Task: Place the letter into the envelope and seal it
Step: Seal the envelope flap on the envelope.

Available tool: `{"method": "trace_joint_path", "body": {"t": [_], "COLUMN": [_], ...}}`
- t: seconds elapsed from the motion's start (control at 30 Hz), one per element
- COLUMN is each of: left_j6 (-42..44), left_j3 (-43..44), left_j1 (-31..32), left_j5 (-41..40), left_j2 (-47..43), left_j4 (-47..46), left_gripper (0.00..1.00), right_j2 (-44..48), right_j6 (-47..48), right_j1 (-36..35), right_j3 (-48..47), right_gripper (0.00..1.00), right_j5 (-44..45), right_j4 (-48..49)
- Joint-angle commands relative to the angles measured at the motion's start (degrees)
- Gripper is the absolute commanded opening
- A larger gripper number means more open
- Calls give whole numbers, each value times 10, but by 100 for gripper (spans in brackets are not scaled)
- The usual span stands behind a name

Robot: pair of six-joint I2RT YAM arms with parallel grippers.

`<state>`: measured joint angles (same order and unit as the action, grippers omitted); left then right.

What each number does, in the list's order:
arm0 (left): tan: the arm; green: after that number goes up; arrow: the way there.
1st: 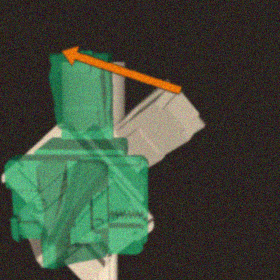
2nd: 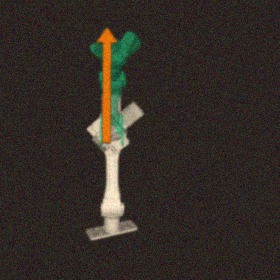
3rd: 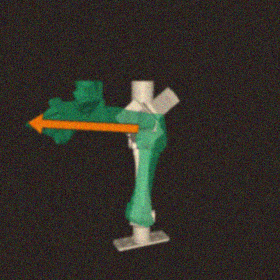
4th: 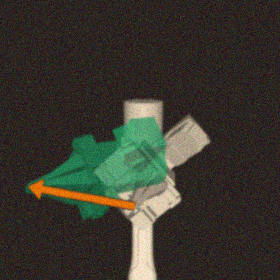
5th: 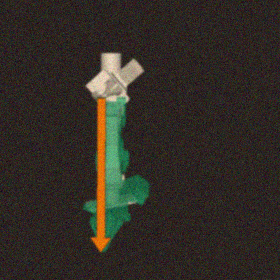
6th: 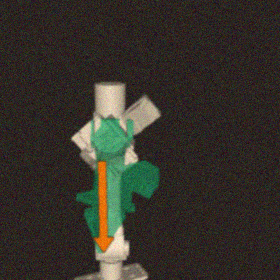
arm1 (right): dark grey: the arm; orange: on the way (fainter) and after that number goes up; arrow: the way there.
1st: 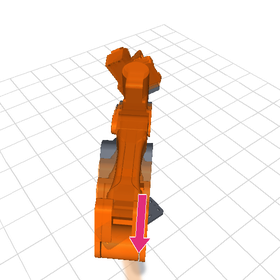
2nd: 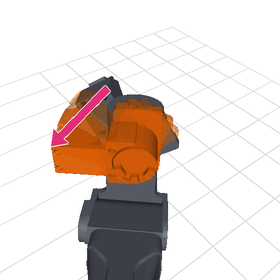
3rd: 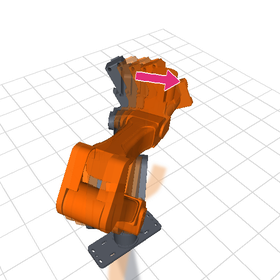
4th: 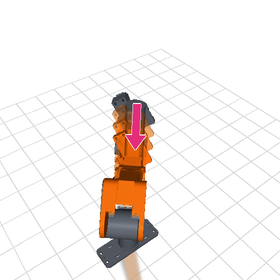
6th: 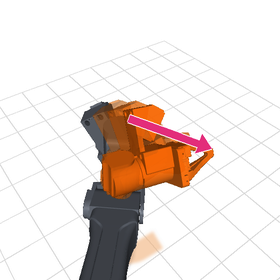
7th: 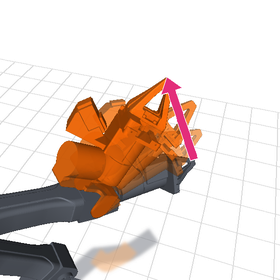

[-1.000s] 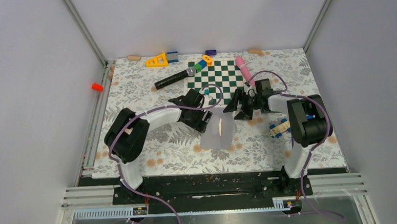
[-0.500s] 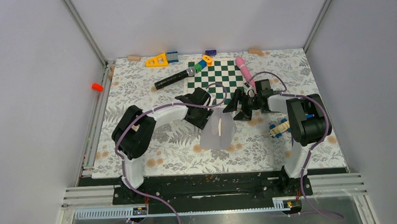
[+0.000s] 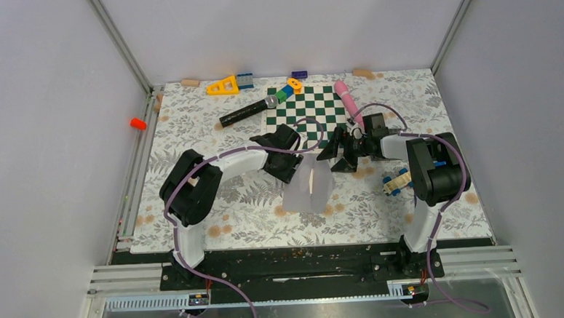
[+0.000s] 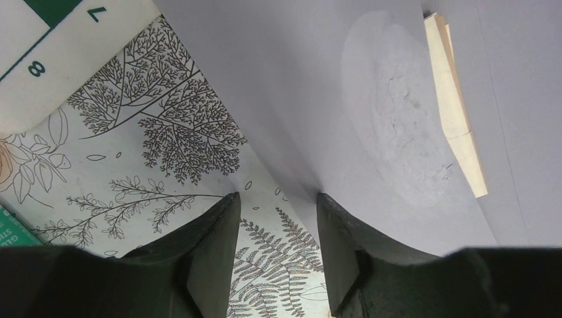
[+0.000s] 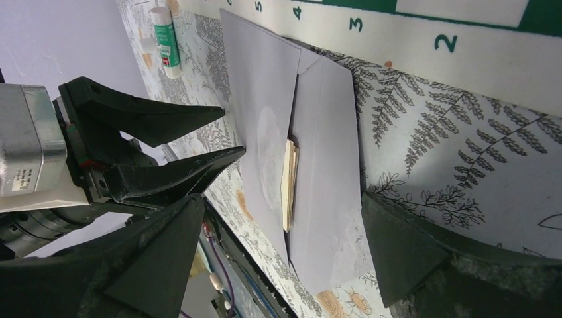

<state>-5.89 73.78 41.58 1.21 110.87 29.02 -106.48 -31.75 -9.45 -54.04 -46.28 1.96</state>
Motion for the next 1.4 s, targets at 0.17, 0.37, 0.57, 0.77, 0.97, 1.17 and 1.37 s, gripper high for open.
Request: {"method": "trace_joint_path", "body": {"t": [0.17, 0.37, 0.57, 0.77, 0.97, 1.17, 1.37], "left_j6": [-16, -15, -15, -15, -16, -18, -27], "left_j3": [-16, -14, -13, -13, -12, -13, -23], "left_j1": [10, 15, 21, 23, 26, 29, 22], "left_j5": [31, 26, 17, 14, 17, 21, 65], "left_j2": [69, 75, 72, 71, 72, 71, 70], "left_j4": [31, 36, 37, 37, 37, 34, 21], "left_gripper": [48, 50, 50, 50, 51, 52, 53], "right_j2": [-3, 0, 3, 0, -14, -37, -84], "right_j6": [-38, -79, -103, -133, -192, -238, -330], "right_j1": [2, 2, 2, 2, -5, -26, -32], "right_j3": [17, 27, 34, 43, 57, 63, 79], "right_gripper": [94, 93, 92, 92, 91, 87, 66], "right_j5": [-69, -103, -130, -152, -156, -129, -123], "right_j4": [34, 85, 117, 163, 244, 299, 421]}}
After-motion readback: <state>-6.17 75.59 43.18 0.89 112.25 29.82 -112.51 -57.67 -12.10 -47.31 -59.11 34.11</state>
